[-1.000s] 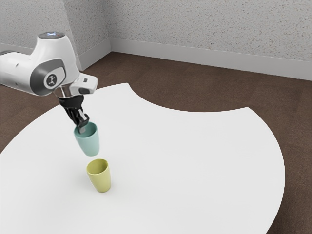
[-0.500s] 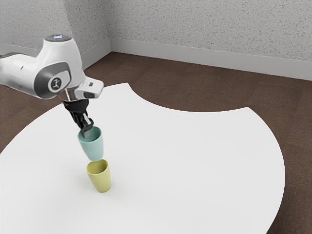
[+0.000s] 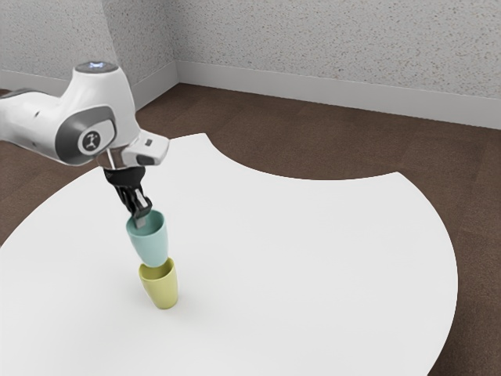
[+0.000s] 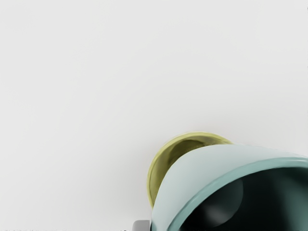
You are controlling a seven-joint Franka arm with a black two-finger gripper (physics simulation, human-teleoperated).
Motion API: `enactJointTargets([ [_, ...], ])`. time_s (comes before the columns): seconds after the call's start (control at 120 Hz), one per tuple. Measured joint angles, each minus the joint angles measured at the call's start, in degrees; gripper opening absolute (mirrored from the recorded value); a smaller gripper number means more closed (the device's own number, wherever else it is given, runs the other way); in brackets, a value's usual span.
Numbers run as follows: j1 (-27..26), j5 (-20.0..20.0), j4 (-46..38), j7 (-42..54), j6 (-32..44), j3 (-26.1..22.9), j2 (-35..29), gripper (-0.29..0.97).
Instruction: Place the left cup onto the right cup
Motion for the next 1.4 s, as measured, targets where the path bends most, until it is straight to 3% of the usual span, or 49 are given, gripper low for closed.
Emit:
enactJointTargets([
  [1.4,1.11,-0.22,-0.50,-0.38,1.35,-0.46,3.69,-0.11],
])
